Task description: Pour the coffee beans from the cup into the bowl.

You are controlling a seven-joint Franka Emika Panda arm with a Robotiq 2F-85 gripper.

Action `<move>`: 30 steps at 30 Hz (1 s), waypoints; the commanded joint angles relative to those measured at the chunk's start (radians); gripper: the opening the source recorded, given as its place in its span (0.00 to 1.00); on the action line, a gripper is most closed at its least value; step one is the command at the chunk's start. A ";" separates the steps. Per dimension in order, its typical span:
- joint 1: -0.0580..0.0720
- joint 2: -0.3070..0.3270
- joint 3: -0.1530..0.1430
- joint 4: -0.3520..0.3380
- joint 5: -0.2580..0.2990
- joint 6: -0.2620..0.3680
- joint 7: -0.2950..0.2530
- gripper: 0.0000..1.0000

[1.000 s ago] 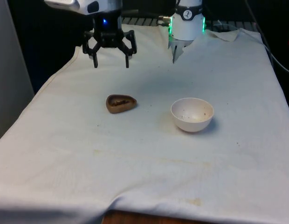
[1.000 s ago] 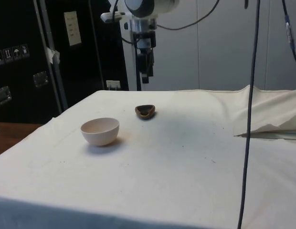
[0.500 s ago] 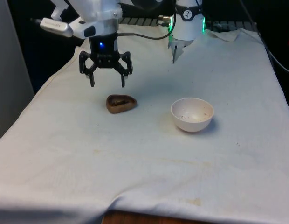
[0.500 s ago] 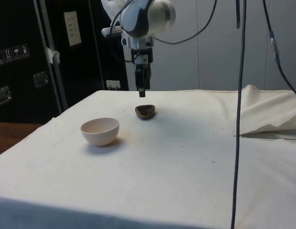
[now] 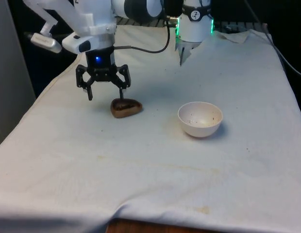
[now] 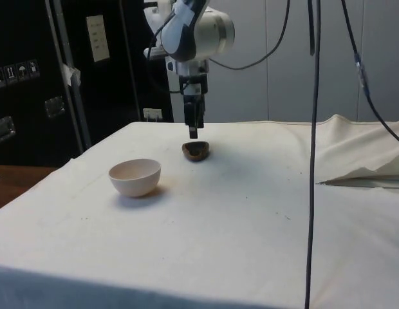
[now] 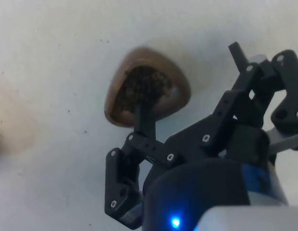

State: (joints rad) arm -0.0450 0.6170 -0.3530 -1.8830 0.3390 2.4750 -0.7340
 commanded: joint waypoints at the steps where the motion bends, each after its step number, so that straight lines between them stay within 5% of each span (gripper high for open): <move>1: -0.011 0.011 0.009 0.009 0.016 0.005 -0.018 1.00; 5: -0.012 0.029 0.008 0.019 0.043 0.010 -0.049 1.00; 6: -0.004 0.028 -0.002 0.018 0.034 0.001 -0.040 1.00; 15: -0.023 0.054 0.011 0.034 0.122 -0.025 -0.150 1.00; 16: -0.009 0.052 -0.002 0.026 0.118 -0.017 -0.142 1.00; 17: -0.024 0.056 0.010 0.036 0.131 -0.030 -0.161 1.00; 22: -0.025 0.064 -0.004 0.050 0.163 -0.053 -0.207 1.00; 24: -0.016 0.063 -0.010 0.043 0.157 -0.045 -0.197 1.00; 25: -0.025 0.067 -0.007 0.055 0.168 -0.059 -0.214 1.00; 30: -0.025 0.073 -0.009 0.057 0.171 -0.056 -0.223 1.00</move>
State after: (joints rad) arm -0.0650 0.6840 -0.3670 -1.8320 0.5050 2.4160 -0.9510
